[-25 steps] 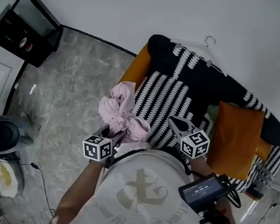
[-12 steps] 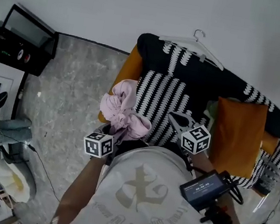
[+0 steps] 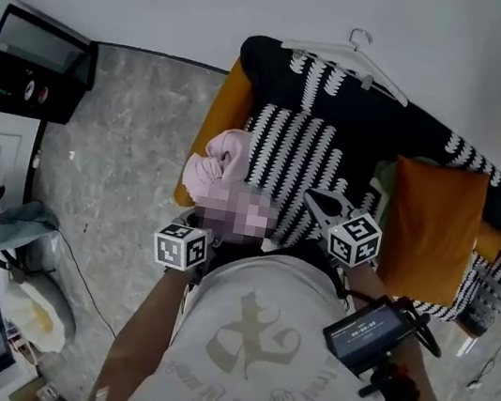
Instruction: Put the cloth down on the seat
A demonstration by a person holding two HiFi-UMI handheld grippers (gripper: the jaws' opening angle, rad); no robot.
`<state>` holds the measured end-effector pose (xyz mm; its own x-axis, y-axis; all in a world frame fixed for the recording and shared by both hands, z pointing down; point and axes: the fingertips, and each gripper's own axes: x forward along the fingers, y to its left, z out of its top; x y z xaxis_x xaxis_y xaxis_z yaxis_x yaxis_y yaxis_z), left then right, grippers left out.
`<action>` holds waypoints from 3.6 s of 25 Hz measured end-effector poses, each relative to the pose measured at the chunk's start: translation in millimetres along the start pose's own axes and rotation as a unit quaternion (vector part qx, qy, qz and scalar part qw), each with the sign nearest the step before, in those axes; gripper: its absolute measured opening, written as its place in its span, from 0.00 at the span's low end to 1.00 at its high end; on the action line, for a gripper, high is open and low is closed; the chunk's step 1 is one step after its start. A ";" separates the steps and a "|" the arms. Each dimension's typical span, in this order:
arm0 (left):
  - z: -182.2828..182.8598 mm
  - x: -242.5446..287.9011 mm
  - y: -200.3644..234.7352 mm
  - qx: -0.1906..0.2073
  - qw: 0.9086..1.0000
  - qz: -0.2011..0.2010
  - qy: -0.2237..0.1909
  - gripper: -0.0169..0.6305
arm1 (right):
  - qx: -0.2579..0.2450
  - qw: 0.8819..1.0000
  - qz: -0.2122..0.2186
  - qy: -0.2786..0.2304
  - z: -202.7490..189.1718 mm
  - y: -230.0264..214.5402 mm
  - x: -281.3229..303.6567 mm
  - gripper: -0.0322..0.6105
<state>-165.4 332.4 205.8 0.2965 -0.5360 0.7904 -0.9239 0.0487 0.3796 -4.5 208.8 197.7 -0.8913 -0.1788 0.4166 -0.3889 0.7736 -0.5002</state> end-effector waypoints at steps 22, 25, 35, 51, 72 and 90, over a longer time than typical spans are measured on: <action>0.7 115.1 33.2 0.021 0.996 -0.011 0.087 0.37 | -0.001 0.999 -0.017 0.050 -26.7 -83.1 44.7 0.07; 3.5 129.6 36.0 0.028 0.995 -0.012 0.094 0.37 | -0.002 0.998 -0.011 0.059 -32.1 -91.6 54.1 0.07; -9.1 171.8 33.0 0.040 0.992 -0.019 0.118 0.37 | 0.005 0.996 -0.004 0.083 -61.2 -121.7 61.1 0.07; -17.2 238.9 35.0 0.077 0.983 -0.020 0.166 0.37 | 0.044 0.994 -0.003 0.103 -101.7 -162.8 70.4 0.07; -73.6 350.9 30.5 0.231 0.942 -0.069 0.234 0.37 | 0.103 0.988 -0.017 0.110 -198.0 -197.7 86.6 0.07; -32.3 429.3 24.4 0.264 0.937 -0.047 0.224 0.39 | 0.126 0.985 -0.020 0.119 -203.0 -218.0 64.5 0.07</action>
<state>-52.8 130.7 569.9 0.3457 -0.1043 0.9325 -0.8446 -0.4676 0.2608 70.0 152.0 487.7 -0.8065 -0.0356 0.5901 -0.4946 0.5876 -0.6404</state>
